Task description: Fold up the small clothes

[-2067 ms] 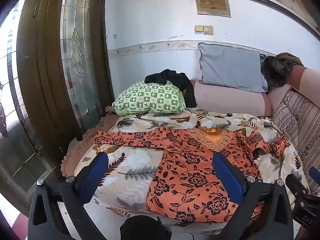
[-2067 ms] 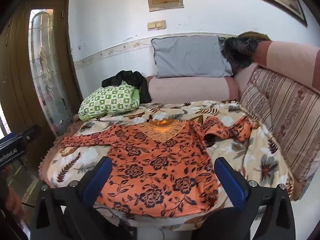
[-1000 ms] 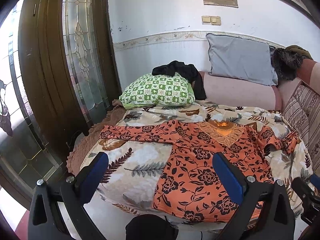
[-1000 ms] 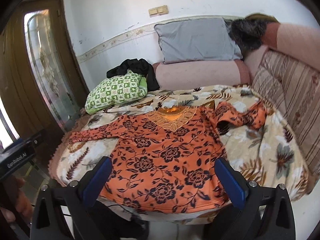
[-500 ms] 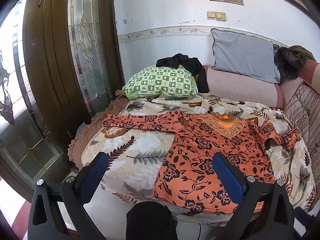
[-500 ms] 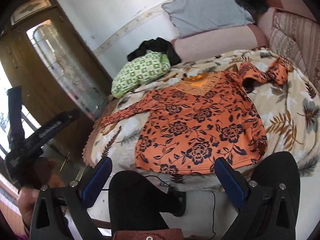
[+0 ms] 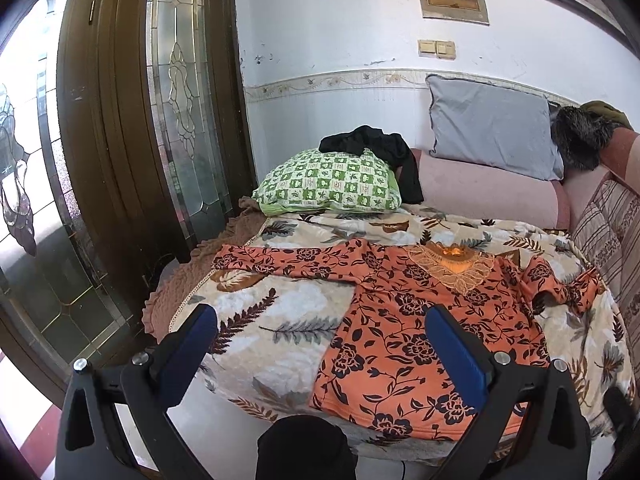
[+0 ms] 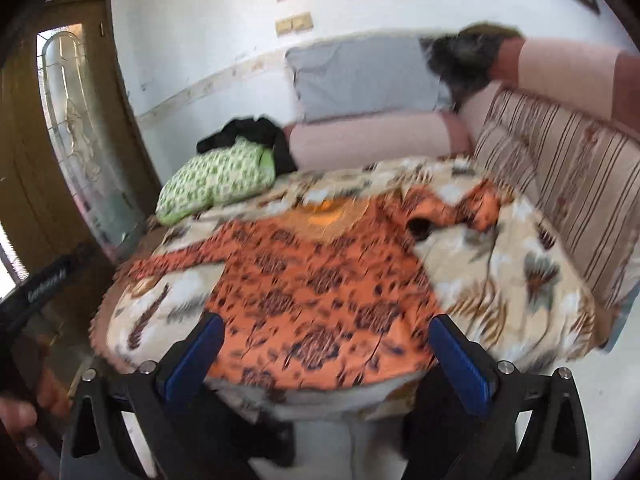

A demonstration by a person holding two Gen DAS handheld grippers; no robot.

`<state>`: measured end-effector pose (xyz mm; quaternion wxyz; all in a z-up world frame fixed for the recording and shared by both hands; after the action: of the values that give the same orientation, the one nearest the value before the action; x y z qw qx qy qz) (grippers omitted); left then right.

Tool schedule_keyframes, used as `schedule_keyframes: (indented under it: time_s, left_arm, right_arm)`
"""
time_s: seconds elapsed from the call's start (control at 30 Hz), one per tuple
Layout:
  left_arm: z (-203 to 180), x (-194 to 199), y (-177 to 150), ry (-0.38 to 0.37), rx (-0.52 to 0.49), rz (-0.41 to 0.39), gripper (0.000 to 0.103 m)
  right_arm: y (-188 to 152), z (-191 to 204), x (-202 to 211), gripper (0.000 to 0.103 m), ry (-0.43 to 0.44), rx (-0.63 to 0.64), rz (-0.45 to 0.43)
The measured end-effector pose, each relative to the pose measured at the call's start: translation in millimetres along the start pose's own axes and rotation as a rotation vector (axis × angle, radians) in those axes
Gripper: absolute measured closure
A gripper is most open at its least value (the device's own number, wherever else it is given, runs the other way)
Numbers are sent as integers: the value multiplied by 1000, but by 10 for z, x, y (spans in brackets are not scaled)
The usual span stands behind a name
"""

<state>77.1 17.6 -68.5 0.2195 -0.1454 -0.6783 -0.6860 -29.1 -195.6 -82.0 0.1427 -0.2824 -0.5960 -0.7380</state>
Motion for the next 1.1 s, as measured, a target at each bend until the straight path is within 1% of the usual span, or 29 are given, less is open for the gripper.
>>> schedule_keyframes:
  time_s: [0.1, 0.17, 0.27, 0.37, 0.47, 0.7, 0.9, 1.1]
  left_arm:
    - [-41, -36, 5, -5, -10, 5, 0]
    - [-72, -49, 22, -9, -11, 2, 0]
    - [-107, -87, 54, -10, -20, -3, 0]
    - [-135, -141, 85, -12, -19, -2, 0]
    - [-177, -230, 120, -8, -25, 1, 0]
    - [-271, -484, 147, -4, -29, 28, 0]
    - [-383, -783, 170, -2, -42, 57, 0]
    - [-501, -1082, 230, -5, -41, 77, 0]
  right_arm:
    - [182, 9, -1, 0, -49, 63, -49]
    - [246, 38, -34, 0, -79, 95, -58]
    - [312, 26, -119, 0, -100, 114, -57]
    - [362, -1, -231, 0, -91, 89, -37]
    - [425, -74, -313, 0, -94, 69, -38]
    - [593, -72, -553, 0, -91, 75, -40]
    - [662, -100, -848, 0, -97, 77, -9]
    - [656, -188, -1242, 0, -110, 68, 47]
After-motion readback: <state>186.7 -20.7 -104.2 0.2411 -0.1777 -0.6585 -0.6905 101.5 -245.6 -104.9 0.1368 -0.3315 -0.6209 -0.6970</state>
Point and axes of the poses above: each gripper's, at about its wrist camera, not at the fingertips, and x roughly against the way its jaws point, z to its left, y to its top, the point moved 8 cm from there along -x, roughly the way its jaws point, and after that the axes turned 3 degrees about x, right-handed, at the moved point
